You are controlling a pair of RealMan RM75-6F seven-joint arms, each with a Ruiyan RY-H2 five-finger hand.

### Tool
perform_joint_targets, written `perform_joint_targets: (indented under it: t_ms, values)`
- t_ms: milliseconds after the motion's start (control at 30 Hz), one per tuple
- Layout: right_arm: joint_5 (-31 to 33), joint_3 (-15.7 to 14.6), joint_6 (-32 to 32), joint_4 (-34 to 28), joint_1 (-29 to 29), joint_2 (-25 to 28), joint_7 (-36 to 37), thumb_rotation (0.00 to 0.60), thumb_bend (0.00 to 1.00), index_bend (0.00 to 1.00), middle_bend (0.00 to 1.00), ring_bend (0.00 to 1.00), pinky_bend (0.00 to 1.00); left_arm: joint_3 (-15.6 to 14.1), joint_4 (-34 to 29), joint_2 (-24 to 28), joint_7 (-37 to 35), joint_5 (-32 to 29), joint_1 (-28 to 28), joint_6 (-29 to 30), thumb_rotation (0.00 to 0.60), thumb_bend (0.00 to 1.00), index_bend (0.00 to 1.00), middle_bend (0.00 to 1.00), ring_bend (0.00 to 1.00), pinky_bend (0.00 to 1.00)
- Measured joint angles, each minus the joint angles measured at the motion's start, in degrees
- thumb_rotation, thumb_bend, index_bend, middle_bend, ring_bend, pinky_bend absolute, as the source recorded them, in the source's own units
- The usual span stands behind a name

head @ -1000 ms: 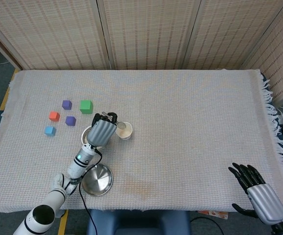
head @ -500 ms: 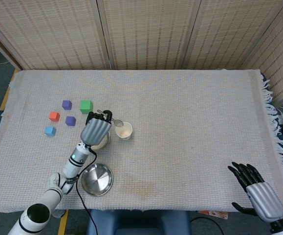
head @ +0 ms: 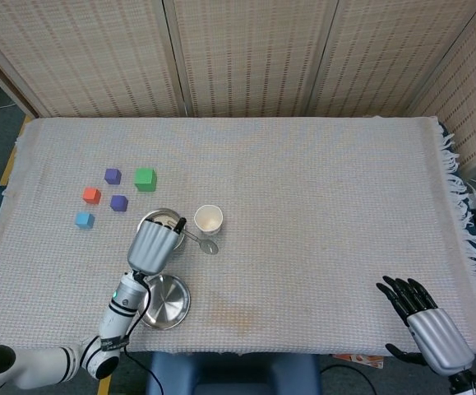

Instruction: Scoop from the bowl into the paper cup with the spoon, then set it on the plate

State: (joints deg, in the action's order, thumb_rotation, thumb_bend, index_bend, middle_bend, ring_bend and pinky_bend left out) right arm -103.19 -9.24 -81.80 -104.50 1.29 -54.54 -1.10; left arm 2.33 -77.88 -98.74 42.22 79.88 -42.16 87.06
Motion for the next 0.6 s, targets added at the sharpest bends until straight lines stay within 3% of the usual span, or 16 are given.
perform_joint_targets:
  t_ms: [167,267,400,600]
  values:
    - [-1.0,-0.3,-1.5,0.1,-0.5,0.2,0.4,0.600,0.06,0.00,0.00,0.00,0.00,-4.0,-18.9,8.6,6.6,-4.6,4.7,-4.9,0.600,0.64,0.93,1.00,1.00,1.00]
    - [-1.5,-0.5,-1.7,0.3,-0.6,0.3,0.7,0.600,0.06,0.00,0.00,0.00,0.00,-5.8,-23.0,10.9,8.8,-4.8,6.6,-5.8,0.600,0.64,0.93,1.00,1.00,1.00]
    - [-2.5,-0.9,-1.9,0.5,-0.6,0.3,0.9,0.600,0.06,0.00,0.00,0.00,0.00,-7.8,-20.3,9.9,9.5,-4.3,9.0,-6.6,0.600,0.64,0.93,1.00,1.00,1.00]
    - [-3.5,-1.3,-3.2,0.4,-1.2,0.4,1.0,0.600,0.06,0.00,0.00,0.00,0.00,-8.8,-10.8,7.0,8.5,-4.5,12.4,-8.7,0.600,0.61,0.90,1.00,1.00,1.00]
